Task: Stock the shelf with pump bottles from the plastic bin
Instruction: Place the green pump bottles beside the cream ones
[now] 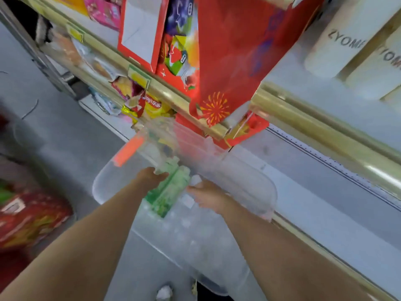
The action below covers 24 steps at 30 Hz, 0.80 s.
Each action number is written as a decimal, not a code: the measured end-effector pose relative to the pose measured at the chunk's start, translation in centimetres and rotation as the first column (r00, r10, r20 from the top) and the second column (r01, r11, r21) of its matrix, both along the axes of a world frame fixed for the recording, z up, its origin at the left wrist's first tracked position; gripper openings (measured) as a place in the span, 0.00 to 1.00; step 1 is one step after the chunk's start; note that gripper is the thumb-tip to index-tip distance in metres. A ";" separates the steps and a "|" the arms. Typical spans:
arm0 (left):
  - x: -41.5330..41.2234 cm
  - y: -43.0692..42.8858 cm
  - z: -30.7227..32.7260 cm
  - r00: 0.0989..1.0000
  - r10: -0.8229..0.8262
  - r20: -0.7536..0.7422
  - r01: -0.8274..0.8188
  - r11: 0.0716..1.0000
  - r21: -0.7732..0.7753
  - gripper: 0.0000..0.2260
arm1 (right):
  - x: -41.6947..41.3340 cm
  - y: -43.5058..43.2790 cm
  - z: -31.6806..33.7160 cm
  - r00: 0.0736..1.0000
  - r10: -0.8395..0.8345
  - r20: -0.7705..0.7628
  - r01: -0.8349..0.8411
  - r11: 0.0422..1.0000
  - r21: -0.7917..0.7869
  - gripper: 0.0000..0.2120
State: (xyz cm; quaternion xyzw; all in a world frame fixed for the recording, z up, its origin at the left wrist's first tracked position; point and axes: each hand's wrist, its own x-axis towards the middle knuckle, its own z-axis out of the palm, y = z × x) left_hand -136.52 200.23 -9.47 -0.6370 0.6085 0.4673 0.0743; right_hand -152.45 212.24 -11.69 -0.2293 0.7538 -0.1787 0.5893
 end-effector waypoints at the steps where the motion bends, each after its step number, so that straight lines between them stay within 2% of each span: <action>1: 0.0 -0.4 -0.6 1.000 0.024 0.013 -0.024 0.999 0.031 0.30 | 0.1 -0.3 -1.1 0.996 -0.057 0.075 0.055 0.998 0.029 0.21; 4: 0.4 -1.5 -2.9 0.997 0.053 0.048 -0.059 0.989 0.134 0.34 | 0.6 -1.5 -4.1 0.970 -0.129 0.205 0.112 0.989 0.093 0.31; 7: 0.6 -2.5 -4.5 0.996 0.031 0.079 -0.045 0.982 0.183 0.34 | 1.4 -2.7 -5.7 0.901 -0.269 0.341 0.247 0.963 0.108 0.23; 9: 0.5 -2.9 -4.9 0.993 -0.020 0.120 -0.001 0.985 0.172 0.34 | 1.8 -3.1 -6.1 0.841 -0.350 0.413 0.320 0.937 0.142 0.22; 11: 0.3 -2.9 -5.4 0.994 -0.023 0.109 -0.001 0.975 0.221 0.32 | 2.0 -3.2 -6.3 0.819 -0.386 0.425 0.348 0.922 0.166 0.21; 13: 0.2 -2.5 -5.7 0.996 0.067 0.062 -0.084 0.941 0.327 0.28 | 1.7 -3.0 -6.1 0.789 -0.421 0.447 0.387 0.906 0.170 0.18; 17: -0.3 -1.0 -4.1 0.972 0.232 0.045 -0.225 0.850 0.476 0.16 | 0.8 -2.1 -5.0 0.770 -0.442 0.460 0.426 0.893 0.145 0.19; 19: -0.6 -0.3 -2.5 0.958 0.284 0.023 -0.249 0.794 0.555 0.18 | 0.4 -1.4 -4.3 0.755 -0.453 0.474 0.461 0.881 0.106 0.19; 22: -0.5 0.6 -0.7 0.906 0.419 -0.051 -0.306 0.735 0.605 0.22 | 0.0 -0.3 -2.7 0.782 -0.432 0.449 0.468 0.883 0.034 0.17; 24: -0.2 1.5 0.3 0.870 0.481 -0.111 -0.321 0.722 0.613 0.24 | -0.2 0.5 -1.1 0.807 -0.430 0.404 0.471 0.882 -0.003 0.22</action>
